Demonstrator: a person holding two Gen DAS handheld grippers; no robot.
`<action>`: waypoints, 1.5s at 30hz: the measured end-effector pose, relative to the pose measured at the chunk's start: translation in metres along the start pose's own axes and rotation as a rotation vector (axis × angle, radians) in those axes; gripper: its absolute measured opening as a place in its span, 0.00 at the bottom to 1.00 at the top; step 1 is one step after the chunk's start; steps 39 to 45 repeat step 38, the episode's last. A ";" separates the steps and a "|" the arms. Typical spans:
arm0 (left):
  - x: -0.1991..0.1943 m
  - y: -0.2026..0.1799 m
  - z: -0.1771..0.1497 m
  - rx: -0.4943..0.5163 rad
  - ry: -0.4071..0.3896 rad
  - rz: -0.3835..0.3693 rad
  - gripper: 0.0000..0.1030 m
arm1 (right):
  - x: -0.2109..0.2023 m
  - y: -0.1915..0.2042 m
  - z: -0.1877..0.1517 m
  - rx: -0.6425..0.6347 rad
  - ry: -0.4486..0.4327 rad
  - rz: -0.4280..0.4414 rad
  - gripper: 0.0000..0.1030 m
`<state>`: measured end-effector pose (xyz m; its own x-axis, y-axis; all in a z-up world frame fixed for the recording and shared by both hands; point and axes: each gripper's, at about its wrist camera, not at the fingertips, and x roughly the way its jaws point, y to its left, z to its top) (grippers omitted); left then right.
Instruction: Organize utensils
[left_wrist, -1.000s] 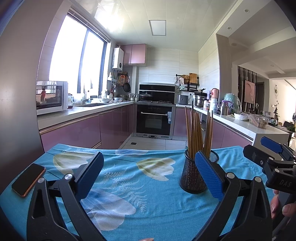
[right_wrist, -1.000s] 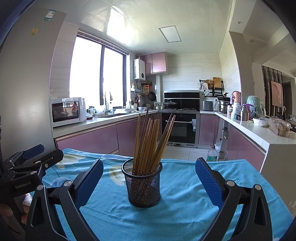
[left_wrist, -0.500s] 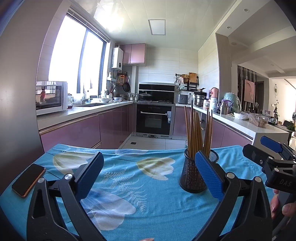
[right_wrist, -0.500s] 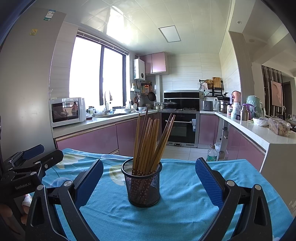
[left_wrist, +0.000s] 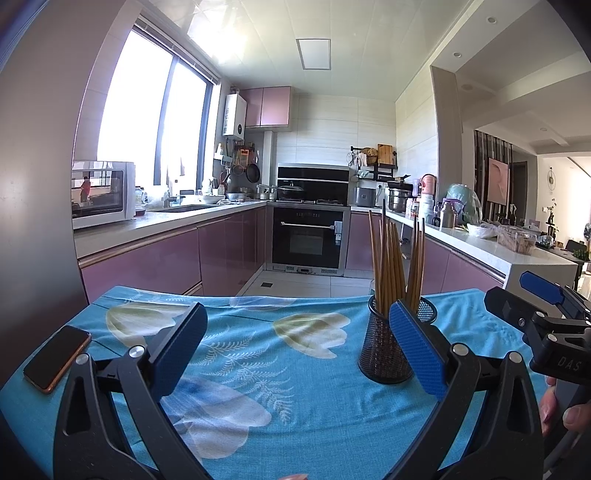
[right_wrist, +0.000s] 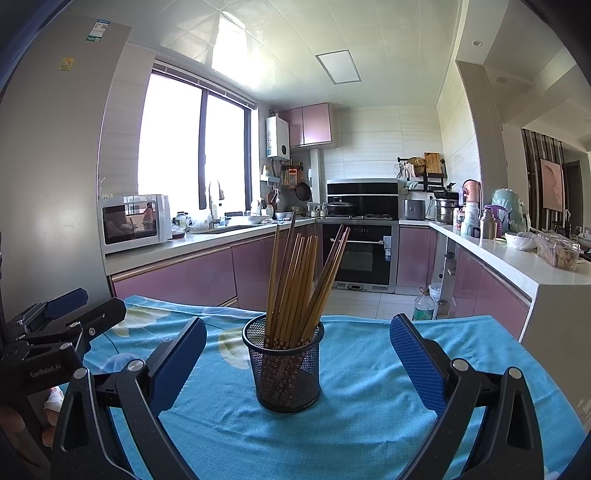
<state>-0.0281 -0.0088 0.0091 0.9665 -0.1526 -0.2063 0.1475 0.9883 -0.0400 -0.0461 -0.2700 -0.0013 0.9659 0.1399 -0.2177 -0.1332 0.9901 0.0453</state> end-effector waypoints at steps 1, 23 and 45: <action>-0.001 0.000 -0.001 0.000 0.000 -0.001 0.94 | 0.000 0.000 0.000 -0.002 0.000 0.000 0.93; -0.004 -0.004 -0.003 0.026 0.008 0.020 0.94 | 0.002 0.000 -0.001 0.009 0.010 0.012 0.93; 0.046 0.008 -0.021 -0.007 0.278 0.052 0.94 | 0.031 -0.030 -0.020 0.018 0.208 -0.050 0.94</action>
